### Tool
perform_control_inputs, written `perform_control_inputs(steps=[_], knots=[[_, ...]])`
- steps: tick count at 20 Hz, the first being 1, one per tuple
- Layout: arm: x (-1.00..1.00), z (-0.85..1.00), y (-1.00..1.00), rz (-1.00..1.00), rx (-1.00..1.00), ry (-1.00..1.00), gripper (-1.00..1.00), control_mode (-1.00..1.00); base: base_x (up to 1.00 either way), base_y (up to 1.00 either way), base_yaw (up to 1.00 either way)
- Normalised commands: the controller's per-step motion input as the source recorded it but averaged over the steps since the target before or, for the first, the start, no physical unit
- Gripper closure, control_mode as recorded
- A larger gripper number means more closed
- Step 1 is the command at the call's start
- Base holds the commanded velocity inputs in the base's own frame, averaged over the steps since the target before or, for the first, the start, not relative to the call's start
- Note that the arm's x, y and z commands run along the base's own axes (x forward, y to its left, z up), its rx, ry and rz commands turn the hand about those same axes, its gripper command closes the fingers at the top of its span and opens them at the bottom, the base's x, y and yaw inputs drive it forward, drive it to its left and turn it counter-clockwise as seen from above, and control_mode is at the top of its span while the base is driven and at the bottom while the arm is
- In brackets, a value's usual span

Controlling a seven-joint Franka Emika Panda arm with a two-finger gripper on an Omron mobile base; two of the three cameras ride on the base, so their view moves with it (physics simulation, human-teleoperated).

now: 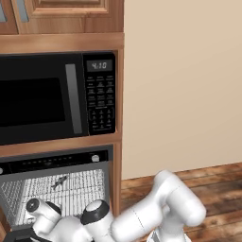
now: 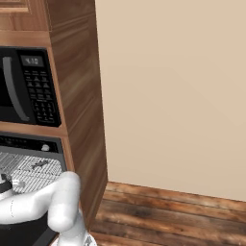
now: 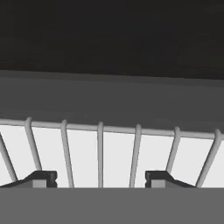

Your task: Take the fish from the oven and place it on the plate on the counter.

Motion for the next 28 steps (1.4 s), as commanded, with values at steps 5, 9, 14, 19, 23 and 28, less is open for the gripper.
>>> perform_control_inputs(steps=[5, 9, 14, 19, 23, 28], knots=[[-1.00, -0.96, 0.00, 0.01, -0.06, -0.01, -1.00, -1.00, 0.00, 0.00, 0.00], [-1.00, -0.93, 0.00, 0.00, -0.03, 0.00, -1.00, -1.00, 0.00, 0.00, 0.00], [-1.00, -0.86, -0.01, 0.02, -0.01, 0.00, -1.00, -1.00, 0.00, 0.00, 0.00], [-1.00, -0.77, -0.02, 0.02, 0.00, 0.00, -1.00, -1.00, 0.00, 0.00, 0.00], [-1.00, -0.76, -0.04, 0.03, 0.00, 0.00, -1.00, -1.00, 0.00, 0.00, 0.00], [-1.00, -0.77, -0.04, 0.03, 0.00, 0.00, -1.00, -1.00, 0.00, 0.00, 0.00]])
